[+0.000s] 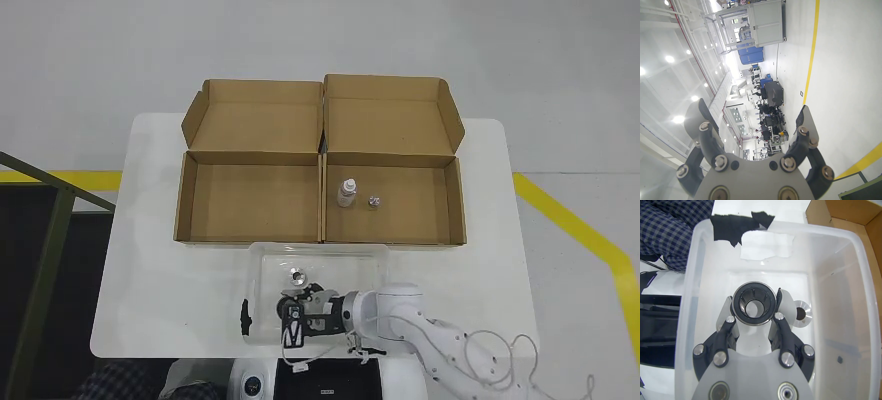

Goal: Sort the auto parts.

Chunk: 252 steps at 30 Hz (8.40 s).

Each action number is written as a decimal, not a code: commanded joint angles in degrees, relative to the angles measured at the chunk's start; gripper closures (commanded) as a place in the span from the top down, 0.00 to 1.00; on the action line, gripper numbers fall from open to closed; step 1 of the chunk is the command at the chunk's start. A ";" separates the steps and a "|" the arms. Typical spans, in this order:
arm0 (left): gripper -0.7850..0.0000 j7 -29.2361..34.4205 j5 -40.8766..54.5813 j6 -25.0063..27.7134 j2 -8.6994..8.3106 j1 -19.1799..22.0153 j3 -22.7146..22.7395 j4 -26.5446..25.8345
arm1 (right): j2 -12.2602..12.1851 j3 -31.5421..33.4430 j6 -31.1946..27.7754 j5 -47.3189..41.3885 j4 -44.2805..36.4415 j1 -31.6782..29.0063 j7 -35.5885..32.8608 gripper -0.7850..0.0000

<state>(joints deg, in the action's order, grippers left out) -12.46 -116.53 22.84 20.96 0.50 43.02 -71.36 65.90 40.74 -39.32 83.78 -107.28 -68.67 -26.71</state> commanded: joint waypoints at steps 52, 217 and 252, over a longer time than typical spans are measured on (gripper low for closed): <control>1.00 0.00 0.00 0.00 0.00 0.00 0.00 0.00 | -5.80 33.60 -2.23 -22.63 -15.58 -12.29 16.83 0.00; 1.00 0.00 0.00 0.00 0.00 0.00 0.00 0.00 | 3.69 4.36 2.89 1.73 6.04 2.16 -2.65 0.58; 1.00 0.00 0.00 0.00 0.00 0.00 0.00 0.00 | 4.92 1.65 1.79 1.22 6.72 4.57 -5.73 0.00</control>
<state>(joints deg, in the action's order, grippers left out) -12.46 -116.53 22.84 20.96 0.50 43.02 -71.36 70.81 42.35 -37.49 85.17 -100.48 -64.09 -32.53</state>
